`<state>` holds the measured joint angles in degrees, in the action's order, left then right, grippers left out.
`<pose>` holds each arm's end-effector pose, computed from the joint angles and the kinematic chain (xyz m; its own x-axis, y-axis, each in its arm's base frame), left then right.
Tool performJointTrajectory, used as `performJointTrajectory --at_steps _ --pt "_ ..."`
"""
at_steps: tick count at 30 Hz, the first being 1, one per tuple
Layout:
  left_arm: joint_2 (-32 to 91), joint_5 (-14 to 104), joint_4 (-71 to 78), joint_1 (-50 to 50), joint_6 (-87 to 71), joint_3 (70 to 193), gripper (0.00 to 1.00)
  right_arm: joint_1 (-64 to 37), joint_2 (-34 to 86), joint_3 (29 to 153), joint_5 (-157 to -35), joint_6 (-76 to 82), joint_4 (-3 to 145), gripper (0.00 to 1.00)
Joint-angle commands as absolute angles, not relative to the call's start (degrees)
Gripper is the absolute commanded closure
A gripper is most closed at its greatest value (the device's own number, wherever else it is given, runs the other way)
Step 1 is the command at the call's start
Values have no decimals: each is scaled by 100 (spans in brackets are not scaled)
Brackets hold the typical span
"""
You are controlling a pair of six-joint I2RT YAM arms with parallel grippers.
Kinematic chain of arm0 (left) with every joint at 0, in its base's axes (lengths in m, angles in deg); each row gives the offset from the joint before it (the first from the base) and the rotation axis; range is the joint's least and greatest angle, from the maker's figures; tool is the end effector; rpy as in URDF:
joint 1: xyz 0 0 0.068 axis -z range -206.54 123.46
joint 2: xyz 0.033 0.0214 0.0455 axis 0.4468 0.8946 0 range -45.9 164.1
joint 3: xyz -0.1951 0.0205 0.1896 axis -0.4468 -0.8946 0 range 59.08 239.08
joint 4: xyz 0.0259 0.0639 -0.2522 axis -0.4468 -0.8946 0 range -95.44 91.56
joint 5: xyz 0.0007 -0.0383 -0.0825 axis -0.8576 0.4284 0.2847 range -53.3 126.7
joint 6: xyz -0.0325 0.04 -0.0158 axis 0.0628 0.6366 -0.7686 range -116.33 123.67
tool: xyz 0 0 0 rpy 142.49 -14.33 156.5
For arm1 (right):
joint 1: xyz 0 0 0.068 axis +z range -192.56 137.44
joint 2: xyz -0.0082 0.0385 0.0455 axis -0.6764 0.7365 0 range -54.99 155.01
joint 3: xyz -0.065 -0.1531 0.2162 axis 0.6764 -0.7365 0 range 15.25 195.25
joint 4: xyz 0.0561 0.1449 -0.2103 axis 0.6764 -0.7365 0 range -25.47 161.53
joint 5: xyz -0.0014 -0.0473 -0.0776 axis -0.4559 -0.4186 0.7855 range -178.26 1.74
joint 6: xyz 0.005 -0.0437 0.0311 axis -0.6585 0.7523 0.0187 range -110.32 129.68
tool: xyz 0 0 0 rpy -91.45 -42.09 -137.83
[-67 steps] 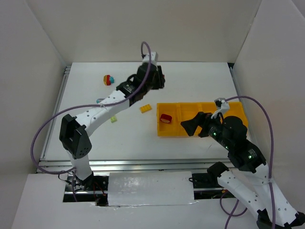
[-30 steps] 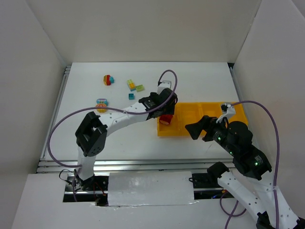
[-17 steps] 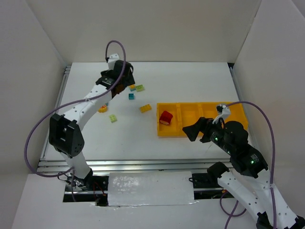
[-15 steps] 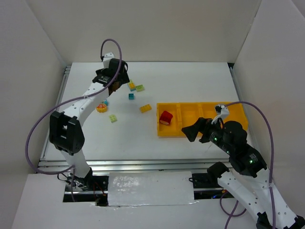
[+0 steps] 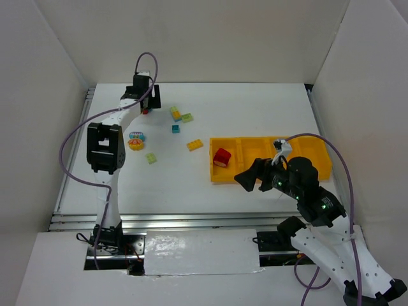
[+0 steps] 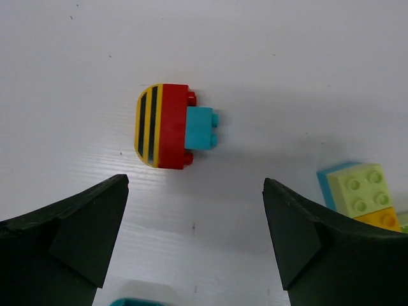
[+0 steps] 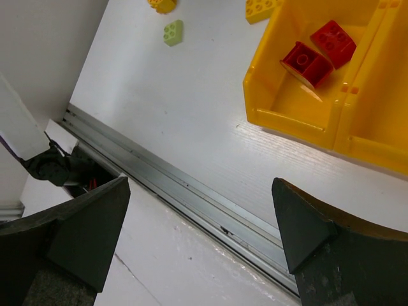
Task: Sort the legos into containers by color
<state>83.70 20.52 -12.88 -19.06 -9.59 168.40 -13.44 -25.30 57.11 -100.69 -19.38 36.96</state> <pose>0.5246 -0.0590 0.2266 -0.5264 -0.1531 -0.8364 -0.2289 0.9729 -0.0340 0.0995 0.0642 0.3132 -0.6062 0.2053 -0.7684 -0.4058 0.7511 0.5208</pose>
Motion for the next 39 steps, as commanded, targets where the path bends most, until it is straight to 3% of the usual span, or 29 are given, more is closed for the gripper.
performJointTrajectory --at_steps 1,12,27,29,32,33,35,36,37,39 --pt "8382 2834 -732 -2153 -705 16982 0 -1303 -2458 5708 -10224 -1775 4059 0" --pt "9577 2809 -1399 -2302 -573 18211 0 -1303 -2431 6059 -10400 -1616 3743 0" --pt "10210 2923 -1848 -2557 -767 18731 0 -1286 -2124 6104 -10532 -1572 3927 0" --pt "10254 2932 -1918 -2557 -758 18862 4 -1294 -2089 6113 -10532 -1555 3927 0" --pt "10264 3028 -1936 -2557 -705 18916 28 -1303 -2045 6104 -10523 -1555 3954 0" --pt "10194 3046 -1918 -2557 -696 18890 50 -1303 -2019 6104 -10514 -1555 3988 0" --pt "10062 3028 -1866 -2557 -723 18759 72 -1294 -1983 6095 -10496 -1563 4024 0" --pt "9870 3020 -1831 -2557 -766 18697 92 -1286 -1931 6095 -10505 -1563 4059 0" --pt "9746 3046 -1752 -2557 -836 18618 99 -1303 -1913 6086 -10523 -1563 4085 0" --pt "9256 3177 -1655 -2549 -916 18328 100 -1294 -1852 6042 -10444 -1633 4199 0"
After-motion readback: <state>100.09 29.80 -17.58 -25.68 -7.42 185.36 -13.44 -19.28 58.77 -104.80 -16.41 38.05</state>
